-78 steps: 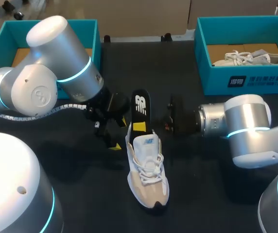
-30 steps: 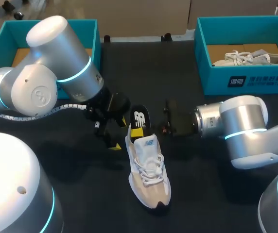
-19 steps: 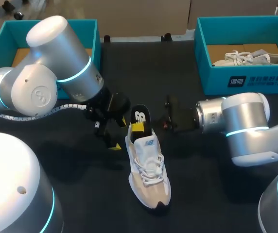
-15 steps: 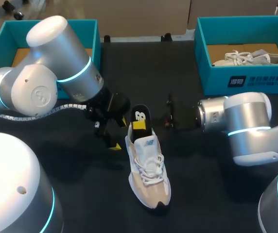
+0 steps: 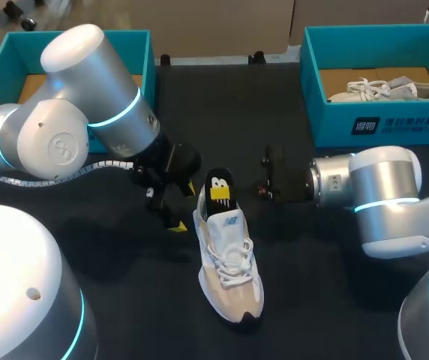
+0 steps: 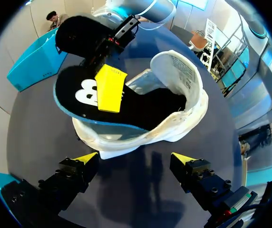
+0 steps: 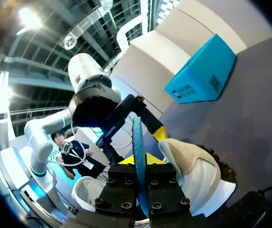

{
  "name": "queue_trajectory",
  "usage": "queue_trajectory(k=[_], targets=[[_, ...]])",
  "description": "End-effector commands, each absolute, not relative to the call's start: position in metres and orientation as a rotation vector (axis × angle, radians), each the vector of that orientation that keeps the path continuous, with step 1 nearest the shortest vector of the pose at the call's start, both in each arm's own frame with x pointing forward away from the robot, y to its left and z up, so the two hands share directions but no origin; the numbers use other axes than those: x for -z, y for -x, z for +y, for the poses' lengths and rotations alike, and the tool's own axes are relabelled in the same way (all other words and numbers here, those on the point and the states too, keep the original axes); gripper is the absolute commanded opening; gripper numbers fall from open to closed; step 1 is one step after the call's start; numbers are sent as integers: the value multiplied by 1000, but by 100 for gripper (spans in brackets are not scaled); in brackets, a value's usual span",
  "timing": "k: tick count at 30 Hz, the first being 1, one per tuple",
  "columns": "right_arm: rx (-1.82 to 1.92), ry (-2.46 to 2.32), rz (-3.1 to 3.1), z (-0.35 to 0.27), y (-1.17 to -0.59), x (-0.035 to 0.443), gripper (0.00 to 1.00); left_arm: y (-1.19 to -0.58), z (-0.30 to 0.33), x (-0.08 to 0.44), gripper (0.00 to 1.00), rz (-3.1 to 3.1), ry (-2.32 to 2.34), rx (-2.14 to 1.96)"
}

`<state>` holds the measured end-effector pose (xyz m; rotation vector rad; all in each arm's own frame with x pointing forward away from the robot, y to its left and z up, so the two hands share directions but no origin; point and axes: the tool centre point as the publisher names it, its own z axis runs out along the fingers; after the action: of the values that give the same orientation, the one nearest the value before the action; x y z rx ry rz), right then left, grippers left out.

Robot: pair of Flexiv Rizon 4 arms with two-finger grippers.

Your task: Take the shoe out of the shoebox, open the shoe tongue, remove and reinsert the insole, then place the shoe into the shoebox

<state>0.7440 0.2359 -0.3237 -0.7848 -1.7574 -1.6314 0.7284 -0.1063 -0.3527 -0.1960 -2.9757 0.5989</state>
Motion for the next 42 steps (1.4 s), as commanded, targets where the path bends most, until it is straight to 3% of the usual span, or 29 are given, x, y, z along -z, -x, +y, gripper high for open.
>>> queue_trajectory(k=[1, 15, 16, 18, 21, 26, 35, 39, 40, 42], targets=[[1600, 809, -1731, 241, -737, 341, 0, -728, -106, 353, 100, -2975, 197, -600], [1560, 862, -1714, 245, -714, 353, 0, -728, -106, 353, 100, -2975, 197, -600], [1567, 849, -1728, 246, -714, 349, 4, -728, -106, 353, 100, -2975, 197, -600], [1577, 833, -1746, 247, -715, 344, 22, -728, -106, 353, 100, -2975, 197, -600], [1583, 808, -1779, 249, -716, 336, 38, -728, -106, 353, 100, -2975, 197, -600], [1595, 782, -1814, 250, -719, 325, 42, -728, -106, 353, 100, -2975, 197, -600], [1603, 760, -1834, 249, -729, 319, 37, -728, -106, 353, 100, -2975, 197, -600], [1627, 765, -1818, 245, -736, 320, 20, -728, -106, 353, 100, -2975, 197, -600], [1628, 765, -1817, 244, -738, 321, 0, -728, -106, 353, 100, -2975, 197, -600], [1622, 768, -1805, 243, -741, 324, 0, -728, -106, 353, 100, -2975, 197, -600]])
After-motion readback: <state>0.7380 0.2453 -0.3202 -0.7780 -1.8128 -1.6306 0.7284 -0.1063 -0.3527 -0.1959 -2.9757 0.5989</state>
